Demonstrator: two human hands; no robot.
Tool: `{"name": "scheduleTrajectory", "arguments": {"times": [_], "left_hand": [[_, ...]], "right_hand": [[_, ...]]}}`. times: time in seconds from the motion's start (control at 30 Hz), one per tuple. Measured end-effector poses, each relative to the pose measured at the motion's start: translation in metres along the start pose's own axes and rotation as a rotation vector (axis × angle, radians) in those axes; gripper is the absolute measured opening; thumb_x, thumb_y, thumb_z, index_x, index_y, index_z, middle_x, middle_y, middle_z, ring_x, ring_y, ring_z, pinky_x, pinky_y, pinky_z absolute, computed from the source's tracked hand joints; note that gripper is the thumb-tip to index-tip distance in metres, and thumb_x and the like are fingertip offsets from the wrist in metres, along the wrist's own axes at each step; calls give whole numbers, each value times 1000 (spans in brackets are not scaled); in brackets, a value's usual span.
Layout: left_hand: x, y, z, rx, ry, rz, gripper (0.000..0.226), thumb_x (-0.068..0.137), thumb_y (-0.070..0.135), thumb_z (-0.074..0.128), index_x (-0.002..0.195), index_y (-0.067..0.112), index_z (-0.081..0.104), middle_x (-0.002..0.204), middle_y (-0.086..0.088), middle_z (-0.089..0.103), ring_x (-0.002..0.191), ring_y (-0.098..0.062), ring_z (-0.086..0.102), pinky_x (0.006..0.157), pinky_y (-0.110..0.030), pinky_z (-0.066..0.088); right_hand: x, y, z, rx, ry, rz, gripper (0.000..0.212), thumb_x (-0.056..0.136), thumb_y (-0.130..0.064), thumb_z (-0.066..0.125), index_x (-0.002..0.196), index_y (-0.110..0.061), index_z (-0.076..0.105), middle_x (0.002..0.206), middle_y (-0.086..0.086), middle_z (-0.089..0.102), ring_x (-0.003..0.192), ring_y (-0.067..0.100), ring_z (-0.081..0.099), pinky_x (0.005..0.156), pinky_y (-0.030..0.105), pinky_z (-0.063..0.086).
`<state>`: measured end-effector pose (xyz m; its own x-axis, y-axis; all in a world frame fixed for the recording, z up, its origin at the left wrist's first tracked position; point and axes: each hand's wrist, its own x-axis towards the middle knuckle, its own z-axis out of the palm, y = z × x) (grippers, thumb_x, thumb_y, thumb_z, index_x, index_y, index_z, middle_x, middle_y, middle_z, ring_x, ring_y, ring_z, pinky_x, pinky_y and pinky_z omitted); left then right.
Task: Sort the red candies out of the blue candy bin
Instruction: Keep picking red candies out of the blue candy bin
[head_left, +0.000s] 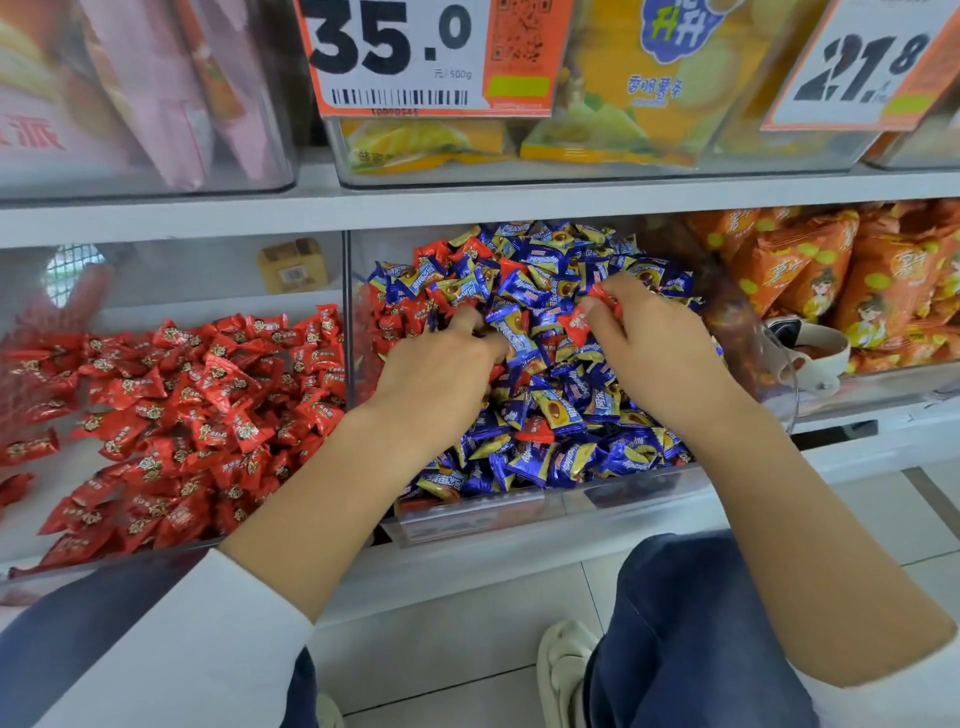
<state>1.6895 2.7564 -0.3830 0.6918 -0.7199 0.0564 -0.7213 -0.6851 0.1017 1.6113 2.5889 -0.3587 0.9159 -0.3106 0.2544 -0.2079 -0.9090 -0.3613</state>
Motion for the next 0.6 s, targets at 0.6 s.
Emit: {"name": "scheduleTrajectory", "arguments": {"times": [0.6], "left_hand": [[2,-27,-29,-428,298,-161,19,91,17,53,109,21,53,76,-2,59,50,-5,44,53,-25,28]], "right_hand": [[2,-10,0,179,-117,-36,11,89,-24,62,92,-28,71,95,-9,68,84,6,60,72,10,45]]}}
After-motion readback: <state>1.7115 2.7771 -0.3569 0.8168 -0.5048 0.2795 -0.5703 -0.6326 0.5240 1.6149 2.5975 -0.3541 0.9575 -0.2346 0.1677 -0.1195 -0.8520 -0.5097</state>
